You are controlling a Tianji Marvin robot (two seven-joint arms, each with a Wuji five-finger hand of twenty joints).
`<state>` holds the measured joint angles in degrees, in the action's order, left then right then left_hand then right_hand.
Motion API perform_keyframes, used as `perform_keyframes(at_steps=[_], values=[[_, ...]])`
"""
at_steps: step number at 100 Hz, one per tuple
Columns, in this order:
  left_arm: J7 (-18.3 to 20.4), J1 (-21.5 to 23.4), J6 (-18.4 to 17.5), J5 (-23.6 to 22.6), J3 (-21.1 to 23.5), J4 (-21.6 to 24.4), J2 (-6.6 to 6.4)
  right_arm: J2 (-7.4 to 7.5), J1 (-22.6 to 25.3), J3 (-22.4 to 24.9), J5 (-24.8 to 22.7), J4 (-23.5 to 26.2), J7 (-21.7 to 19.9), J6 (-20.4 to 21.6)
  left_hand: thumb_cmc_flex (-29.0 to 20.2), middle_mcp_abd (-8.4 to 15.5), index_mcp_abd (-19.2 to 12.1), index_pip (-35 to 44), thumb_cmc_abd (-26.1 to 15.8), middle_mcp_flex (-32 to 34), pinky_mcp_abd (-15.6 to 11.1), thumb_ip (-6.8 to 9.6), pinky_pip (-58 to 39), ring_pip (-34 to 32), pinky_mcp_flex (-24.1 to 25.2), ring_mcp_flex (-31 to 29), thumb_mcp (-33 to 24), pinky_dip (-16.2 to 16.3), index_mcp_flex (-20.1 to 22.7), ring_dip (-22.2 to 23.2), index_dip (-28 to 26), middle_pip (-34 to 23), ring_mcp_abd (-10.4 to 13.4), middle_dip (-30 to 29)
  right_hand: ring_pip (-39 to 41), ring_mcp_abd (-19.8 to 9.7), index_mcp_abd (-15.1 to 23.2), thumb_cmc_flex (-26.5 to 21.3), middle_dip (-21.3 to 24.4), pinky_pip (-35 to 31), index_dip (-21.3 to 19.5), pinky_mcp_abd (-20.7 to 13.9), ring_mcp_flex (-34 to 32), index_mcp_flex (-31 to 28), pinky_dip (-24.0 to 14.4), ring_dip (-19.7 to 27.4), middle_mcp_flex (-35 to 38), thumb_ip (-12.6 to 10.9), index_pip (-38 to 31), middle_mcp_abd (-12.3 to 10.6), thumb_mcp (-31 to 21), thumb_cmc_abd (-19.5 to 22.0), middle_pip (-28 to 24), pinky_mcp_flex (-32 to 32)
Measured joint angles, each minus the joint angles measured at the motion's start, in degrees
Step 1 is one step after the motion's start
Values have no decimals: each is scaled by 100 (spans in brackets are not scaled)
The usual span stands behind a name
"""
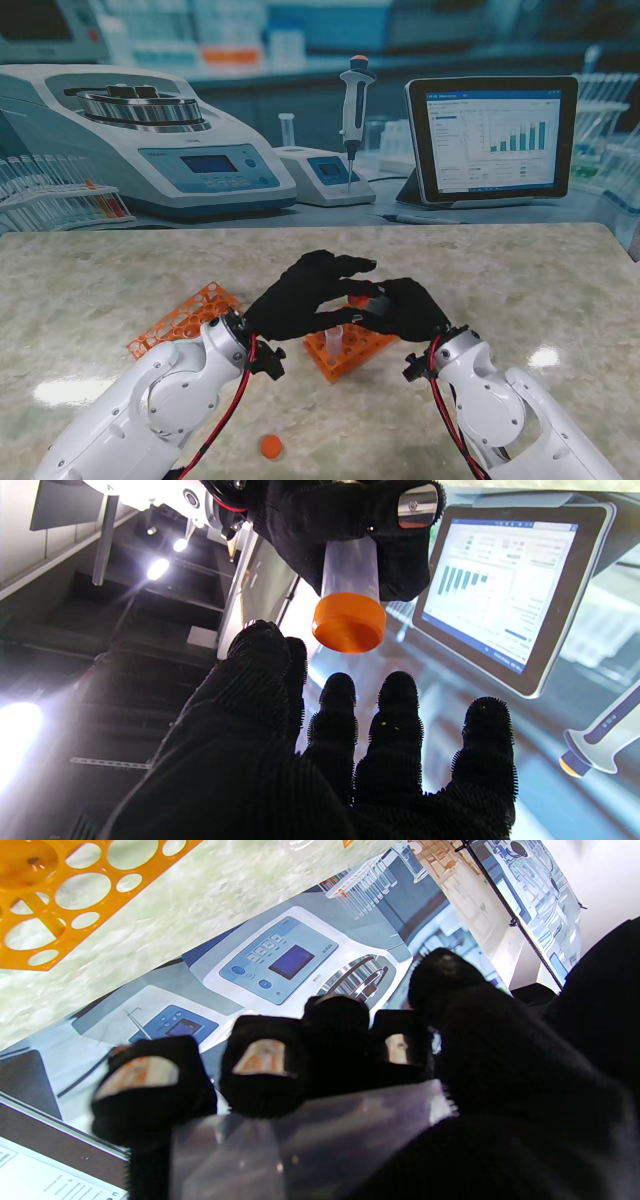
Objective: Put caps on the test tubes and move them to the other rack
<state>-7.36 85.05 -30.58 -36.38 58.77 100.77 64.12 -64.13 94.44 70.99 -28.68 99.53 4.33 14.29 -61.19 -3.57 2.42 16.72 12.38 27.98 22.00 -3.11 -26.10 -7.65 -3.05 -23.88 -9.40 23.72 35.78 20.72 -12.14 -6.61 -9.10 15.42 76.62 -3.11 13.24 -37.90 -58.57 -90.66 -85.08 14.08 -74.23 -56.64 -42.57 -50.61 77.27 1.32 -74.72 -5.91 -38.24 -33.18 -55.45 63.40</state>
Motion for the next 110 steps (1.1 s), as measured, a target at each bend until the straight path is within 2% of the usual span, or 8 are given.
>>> perform_keyframes(at_steps=[15,21,30,54,82,110], values=[[-40,-2,112,1,18,17,13,0,4,3,-2,3,2,4,226,-81,247,-1,-18,-14,0,10,1,0,0,0,161,0,24,0,-160,13,0,0,0,0,0,0,0,0,0,0,0,0,0,0,0,0,0,0,0,0,0,0],[-77,-13,151,0,18,11,20,0,5,4,-3,5,3,6,319,-86,308,3,263,-44,0,4,2,0,0,0,207,0,16,4,-402,16,0,0,0,0,0,0,0,0,0,0,0,0,0,0,0,0,0,0,0,0,0,0],[-131,-55,164,-37,17,-40,31,0,6,4,-3,7,4,7,874,-97,371,1,715,-45,0,-4,2,0,0,0,-398,0,-52,49,-805,17,0,0,0,0,0,0,0,0,0,0,0,0,0,0,0,0,0,0,0,0,0,0],[-155,-136,220,-38,14,-174,45,0,5,-3,-6,8,9,5,1345,-107,499,347,929,-164,0,10,2,0,0,0,-748,0,-342,75,-1215,22,0,0,0,0,0,0,0,0,0,-1,0,0,0,0,0,0,0,0,0,0,0,0],[-133,-206,320,-3,-33,-303,46,-1,4,-9,-5,8,11,-1,1463,-127,564,536,1032,-165,0,21,2,0,13,74,-901,0,-567,77,-1446,24,0,0,0,0,0,0,0,0,0,-1,0,0,0,0,0,0,0,0,0,0,0,0],[-131,-270,323,-42,-123,-391,44,-2,2,-14,-7,8,21,-10,1546,-127,564,805,1090,-165,0,18,4,0,13,74,-1023,0,-568,111,-1595,24,0,0,0,0,0,0,0,0,0,-1,0,0,0,0,0,0,0,0,0,0,0,0]])
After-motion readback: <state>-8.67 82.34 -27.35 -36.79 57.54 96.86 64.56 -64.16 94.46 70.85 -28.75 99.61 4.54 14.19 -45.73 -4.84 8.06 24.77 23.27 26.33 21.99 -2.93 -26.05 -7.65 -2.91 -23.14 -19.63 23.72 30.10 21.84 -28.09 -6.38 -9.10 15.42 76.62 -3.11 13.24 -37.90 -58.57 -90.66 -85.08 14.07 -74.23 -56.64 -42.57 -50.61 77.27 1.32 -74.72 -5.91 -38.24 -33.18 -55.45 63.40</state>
